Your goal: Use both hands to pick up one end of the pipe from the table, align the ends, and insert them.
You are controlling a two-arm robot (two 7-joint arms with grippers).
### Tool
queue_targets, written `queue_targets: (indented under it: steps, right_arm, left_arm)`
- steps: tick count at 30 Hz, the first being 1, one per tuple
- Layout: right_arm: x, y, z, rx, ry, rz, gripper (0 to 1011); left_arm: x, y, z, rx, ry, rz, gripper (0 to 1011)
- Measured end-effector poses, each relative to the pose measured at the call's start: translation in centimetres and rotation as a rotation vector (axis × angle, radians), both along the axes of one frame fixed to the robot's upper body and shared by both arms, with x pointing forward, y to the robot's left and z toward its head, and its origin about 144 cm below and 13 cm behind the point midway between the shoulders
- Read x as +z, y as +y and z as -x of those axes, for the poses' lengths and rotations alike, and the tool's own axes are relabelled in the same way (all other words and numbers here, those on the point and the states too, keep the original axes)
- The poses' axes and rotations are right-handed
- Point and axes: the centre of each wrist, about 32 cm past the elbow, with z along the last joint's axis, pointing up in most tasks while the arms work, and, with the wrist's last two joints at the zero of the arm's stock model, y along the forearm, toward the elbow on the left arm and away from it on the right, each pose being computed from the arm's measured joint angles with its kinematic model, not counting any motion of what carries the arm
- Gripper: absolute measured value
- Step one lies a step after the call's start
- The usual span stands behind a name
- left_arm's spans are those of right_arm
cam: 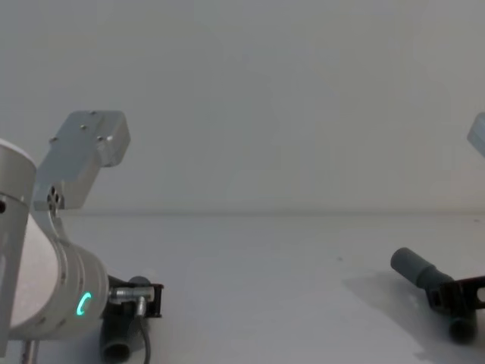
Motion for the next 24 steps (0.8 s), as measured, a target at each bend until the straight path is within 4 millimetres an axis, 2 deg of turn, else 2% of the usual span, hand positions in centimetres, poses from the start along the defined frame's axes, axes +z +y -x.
queue_targets:
  steps: [24]
  right_arm:
    - [-0.02, -0.06, 0.02, 0.006, 0.003, 0.0, 177]
  left_arm:
    - [0.33, 0.12, 0.04, -0.035, -0.012, -0.025, 327]
